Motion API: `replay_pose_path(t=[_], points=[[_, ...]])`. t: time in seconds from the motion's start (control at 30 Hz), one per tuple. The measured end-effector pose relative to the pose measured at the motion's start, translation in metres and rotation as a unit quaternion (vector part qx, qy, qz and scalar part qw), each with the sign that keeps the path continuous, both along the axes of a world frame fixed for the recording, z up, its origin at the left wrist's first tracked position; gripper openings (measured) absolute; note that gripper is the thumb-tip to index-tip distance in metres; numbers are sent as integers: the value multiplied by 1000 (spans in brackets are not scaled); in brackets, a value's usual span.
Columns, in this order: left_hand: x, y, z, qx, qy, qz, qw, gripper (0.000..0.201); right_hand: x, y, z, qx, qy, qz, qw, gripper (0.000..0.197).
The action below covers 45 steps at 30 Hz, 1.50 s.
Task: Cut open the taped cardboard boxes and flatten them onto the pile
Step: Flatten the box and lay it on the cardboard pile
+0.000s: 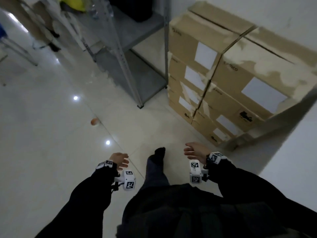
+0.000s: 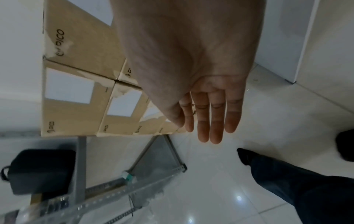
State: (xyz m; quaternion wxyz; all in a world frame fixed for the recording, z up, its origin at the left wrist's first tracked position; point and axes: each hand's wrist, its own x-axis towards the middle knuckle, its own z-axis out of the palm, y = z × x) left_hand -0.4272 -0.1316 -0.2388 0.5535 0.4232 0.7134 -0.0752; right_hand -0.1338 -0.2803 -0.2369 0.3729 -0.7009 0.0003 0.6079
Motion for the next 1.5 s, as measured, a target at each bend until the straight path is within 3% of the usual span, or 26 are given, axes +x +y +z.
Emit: replay_pose_path(t=[0.2,0.37,0.53,0.6,0.77,0.83,0.93,1.07,1.1,1.2,1.27,1.4,1.5], points=[[81,111,-7,-10,21,-100,995,16,45,21,-17,-44,-20,-145,988,28],[206,143,0,25,-50,-254,965,19,68,-11,-21,-74,-27,-327,942,34],[315,120,33,31,-157,-397,904,15,81,-48,-7,-63,-39,-452,889,36],[354,107,51,51,-235,-431,870,14,97,-55,7,-41,-65,-497,864,35],[446,91,121,246,-404,-442,762,9,182,-57,58,6,-240,-578,780,28],[485,92,142,312,-419,-413,746,16,225,-51,81,15,-303,-578,757,27],[545,100,149,330,-347,-411,776,33,282,-36,109,25,-341,-547,764,52],[587,105,141,285,-237,-425,826,49,327,-15,113,-52,-335,-428,838,106],[592,106,139,287,-223,-421,831,51,331,-14,109,-67,-334,-406,848,106],[604,106,135,269,-209,-402,850,68,334,-17,104,-77,-340,-371,861,69],[608,107,132,248,-183,-420,854,78,335,-25,102,-61,-333,-360,869,59],[610,109,124,210,-120,-462,853,60,334,-34,99,-62,-350,-357,864,55],[608,106,128,226,-132,-459,849,55,332,-37,102,-62,-358,-340,867,53]])
